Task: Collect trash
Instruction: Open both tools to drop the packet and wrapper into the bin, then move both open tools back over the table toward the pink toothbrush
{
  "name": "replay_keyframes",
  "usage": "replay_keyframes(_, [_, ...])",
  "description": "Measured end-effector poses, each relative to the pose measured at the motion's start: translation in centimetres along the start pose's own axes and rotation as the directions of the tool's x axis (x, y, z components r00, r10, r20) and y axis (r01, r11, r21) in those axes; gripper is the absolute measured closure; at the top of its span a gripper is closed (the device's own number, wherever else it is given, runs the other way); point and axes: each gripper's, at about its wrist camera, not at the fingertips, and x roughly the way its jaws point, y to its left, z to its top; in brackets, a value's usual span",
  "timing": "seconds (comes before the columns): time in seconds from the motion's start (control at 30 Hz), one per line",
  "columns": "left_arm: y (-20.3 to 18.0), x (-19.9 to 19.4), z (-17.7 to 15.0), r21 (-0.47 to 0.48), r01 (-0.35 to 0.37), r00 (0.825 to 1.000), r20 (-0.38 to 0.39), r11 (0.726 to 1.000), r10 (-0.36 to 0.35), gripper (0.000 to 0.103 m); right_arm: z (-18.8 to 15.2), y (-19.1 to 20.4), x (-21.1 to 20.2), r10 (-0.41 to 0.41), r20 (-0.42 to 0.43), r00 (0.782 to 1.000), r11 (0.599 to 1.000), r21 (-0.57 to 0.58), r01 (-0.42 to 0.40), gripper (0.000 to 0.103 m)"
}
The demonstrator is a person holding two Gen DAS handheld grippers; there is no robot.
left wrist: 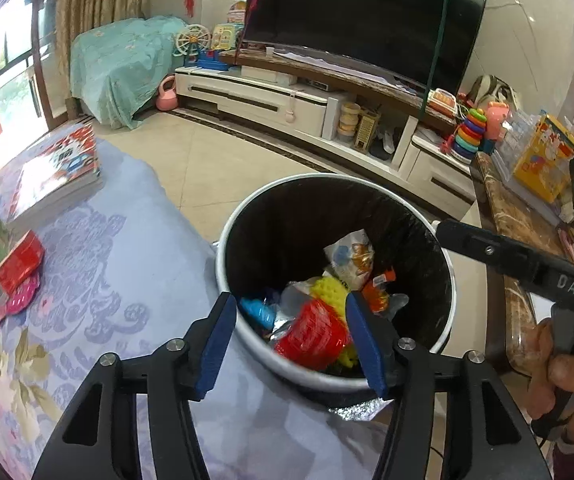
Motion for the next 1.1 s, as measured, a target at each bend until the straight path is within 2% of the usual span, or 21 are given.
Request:
replay_keyframes(0.1, [1.3, -1.2, -1.5, -0.027, -0.007, 1.000, 0.010, 1.000, 0.008, 0.043, -0.3, 0.5, -0.5, 0.011, 0.016, 1.000, 1.000, 0.000, -0.011, 0.025])
replay_keyframes(0.23, [3.3, -3.1, -3.9, -0.069, -0.037, 0.999, 0.030, 0.997, 0.039, 0.039, -0.8, 1.9, -1.0, 0.050, 0.033, 0.998, 0.999, 0.002, -0.050, 0.020])
replay_keyframes(0.4, [7.0, -5.2, -7.0, -0.150, -0.078, 0.996, 0.028, 0.986, 0.083, 0.038, -1.6, 4.6, -0.6, 0.103, 0.035, 0.994, 0.995, -0.009, -0.103, 0.016])
replay_keyframes(0.6, [10.7, -7.7, -10.0, -0.228, -0.128, 0.990, 0.024, 0.965, 0.137, 0.038, -2.4, 8.5, 1.0, 0.163, 0.000, 0.987, 0.985, -0.053, -0.163, 0.016])
replay_keyframes(0.87, [15.0, -11.2, -12.5, -0.311, -0.185, 0.980, 0.018, 0.932, 0.201, 0.038, -3.5, 14.5, 4.1, 0.231, -0.068, 0.970, 0.965, -0.114, -0.238, 0.015])
replay_keyframes(1.1, [19.1, -12.6, -14.1, -0.359, -0.232, 0.969, -0.003, 0.904, 0.247, 0.038, -4.6, 19.0, 7.6, 0.260, -0.133, 0.956, 0.947, -0.157, -0.280, 0.014])
